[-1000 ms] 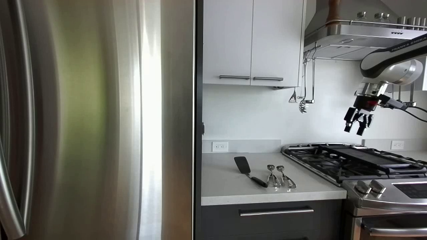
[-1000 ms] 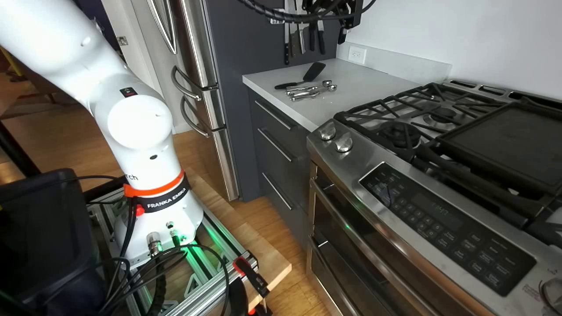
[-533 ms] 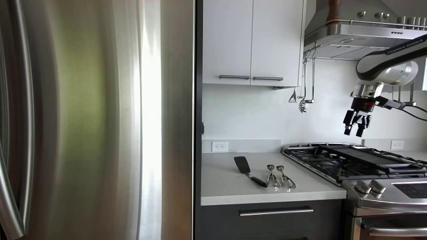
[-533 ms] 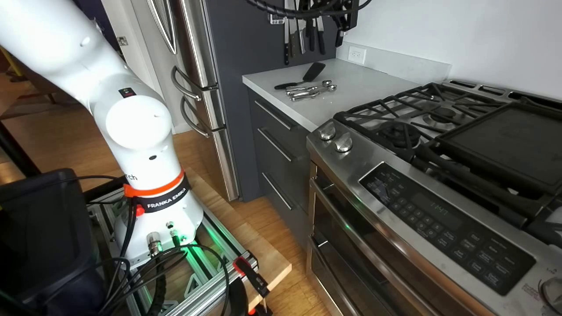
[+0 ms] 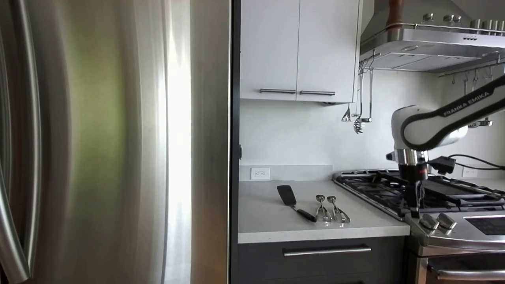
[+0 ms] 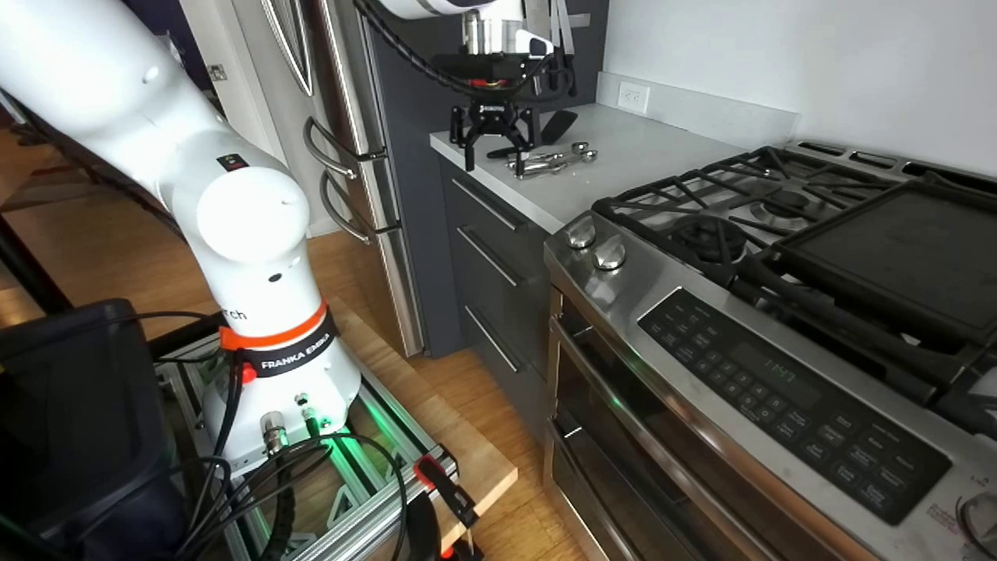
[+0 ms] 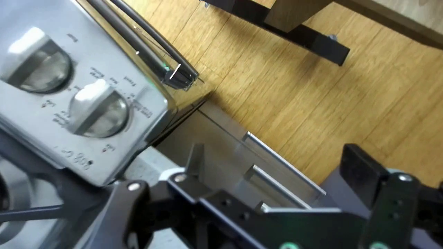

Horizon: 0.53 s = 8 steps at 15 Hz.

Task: Open the second top drawer

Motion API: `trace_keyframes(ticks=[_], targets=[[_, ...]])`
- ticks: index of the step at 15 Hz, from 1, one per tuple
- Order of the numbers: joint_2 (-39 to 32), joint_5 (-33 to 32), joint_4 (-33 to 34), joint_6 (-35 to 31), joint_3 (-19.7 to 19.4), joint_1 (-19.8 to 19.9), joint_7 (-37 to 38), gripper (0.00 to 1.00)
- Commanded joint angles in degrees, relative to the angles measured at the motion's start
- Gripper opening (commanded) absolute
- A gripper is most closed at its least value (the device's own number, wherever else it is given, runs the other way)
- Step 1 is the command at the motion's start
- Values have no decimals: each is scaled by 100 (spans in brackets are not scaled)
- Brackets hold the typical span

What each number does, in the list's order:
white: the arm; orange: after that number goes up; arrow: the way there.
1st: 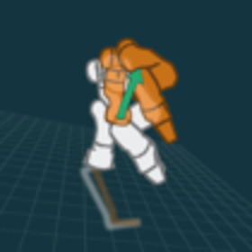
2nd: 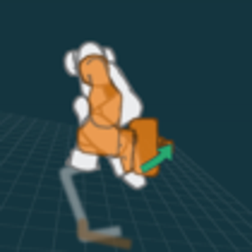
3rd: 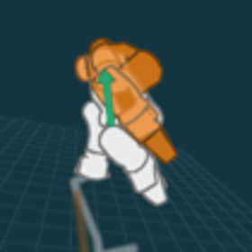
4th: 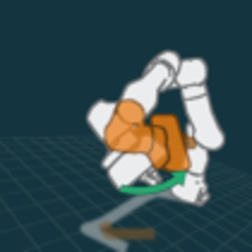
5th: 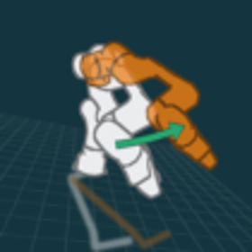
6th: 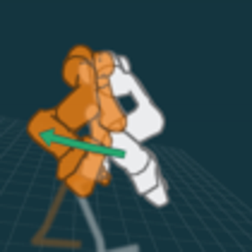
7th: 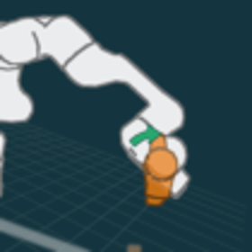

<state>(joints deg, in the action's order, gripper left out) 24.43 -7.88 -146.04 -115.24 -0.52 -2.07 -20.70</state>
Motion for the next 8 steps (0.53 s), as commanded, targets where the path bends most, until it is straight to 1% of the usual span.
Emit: trace_keyframes(ticks=[1,2,4,8], targets=[[41,-66,-281,-204,80,-196,27,100],[87,-94,-540,-390,203,-321,58,100],[177,-124,-763,-484,300,-426,81,100],[281,-153,-780,-494,279,-421,79,100]])
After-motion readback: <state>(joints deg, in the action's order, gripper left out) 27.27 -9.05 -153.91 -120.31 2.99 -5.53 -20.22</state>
